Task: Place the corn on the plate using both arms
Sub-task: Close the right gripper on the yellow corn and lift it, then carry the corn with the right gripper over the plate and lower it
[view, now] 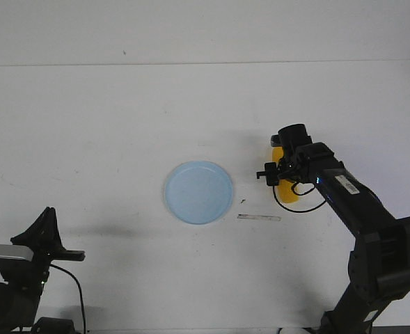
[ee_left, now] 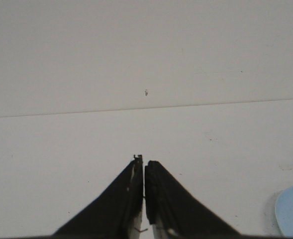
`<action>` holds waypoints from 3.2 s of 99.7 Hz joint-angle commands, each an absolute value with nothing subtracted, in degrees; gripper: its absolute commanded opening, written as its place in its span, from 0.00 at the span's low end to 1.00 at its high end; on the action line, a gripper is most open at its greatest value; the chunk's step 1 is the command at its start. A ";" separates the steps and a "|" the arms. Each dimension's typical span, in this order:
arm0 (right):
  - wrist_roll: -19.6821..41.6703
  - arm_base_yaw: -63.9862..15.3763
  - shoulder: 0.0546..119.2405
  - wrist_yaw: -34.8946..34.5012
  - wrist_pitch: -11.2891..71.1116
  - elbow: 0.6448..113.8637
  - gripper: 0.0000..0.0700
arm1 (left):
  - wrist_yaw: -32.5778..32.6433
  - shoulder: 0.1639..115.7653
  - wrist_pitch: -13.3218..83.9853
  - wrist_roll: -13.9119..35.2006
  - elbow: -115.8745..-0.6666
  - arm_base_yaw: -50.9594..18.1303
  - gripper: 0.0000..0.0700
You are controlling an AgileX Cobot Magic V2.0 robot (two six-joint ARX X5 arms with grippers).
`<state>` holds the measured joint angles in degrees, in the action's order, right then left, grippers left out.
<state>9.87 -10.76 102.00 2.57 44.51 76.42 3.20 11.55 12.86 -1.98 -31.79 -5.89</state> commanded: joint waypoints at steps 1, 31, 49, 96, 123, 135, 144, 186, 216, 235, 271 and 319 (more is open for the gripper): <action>9.50 -10.87 103.20 2.42 44.36 77.67 0.48 | 3.44 11.44 11.99 -1.91 -32.16 -6.02 0.00; 9.58 -10.87 101.69 2.39 44.36 77.80 0.48 | 3.44 11.44 11.97 -1.91 -32.16 -6.02 0.00; 9.61 -11.64 98.45 1.19 43.99 78.87 0.48 | 3.44 11.44 11.99 -1.91 -32.16 -6.02 0.00; 12.51 -22.96 98.02 -24.16 37.58 78.83 0.48 | 3.44 11.44 11.99 -1.91 -32.16 -6.02 0.00; 14.17 -28.71 101.93 -23.99 35.64 78.78 0.48 | 3.44 11.44 11.99 -1.91 -32.16 -6.02 0.00; 14.72 -29.87 104.18 -23.99 34.41 78.78 0.49 | 3.44 11.44 11.99 -1.93 -32.16 -6.02 0.00; 15.64 -30.50 105.65 -23.97 32.73 78.78 0.48 | 3.44 11.44 11.99 -1.91 -32.16 -6.02 0.00; 15.62 -31.11 108.20 -23.97 31.35 78.78 0.50 | 3.44 11.44 11.99 -1.93 -32.16 -6.02 0.00; 15.62 -31.18 108.20 -23.97 31.53 78.78 0.63 | 3.44 11.44 11.99 -1.91 -32.16 -6.02 0.00; 15.62 -31.16 108.18 -23.33 31.48 78.85 0.65 | 3.44 11.44 11.99 -1.91 -32.16 -6.02 0.00; 14.17 -30.30 102.69 -19.05 30.59 78.85 0.69 | 3.44 11.44 11.97 -1.93 -32.16 -6.02 0.00; 1.61 -28.38 92.49 -16.01 31.11 77.65 0.14 | 3.44 11.44 11.99 -1.91 -32.16 -6.02 0.00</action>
<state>5.19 -28.75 93.43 -16.25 31.18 77.84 3.20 11.55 12.86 -1.98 -31.79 -5.89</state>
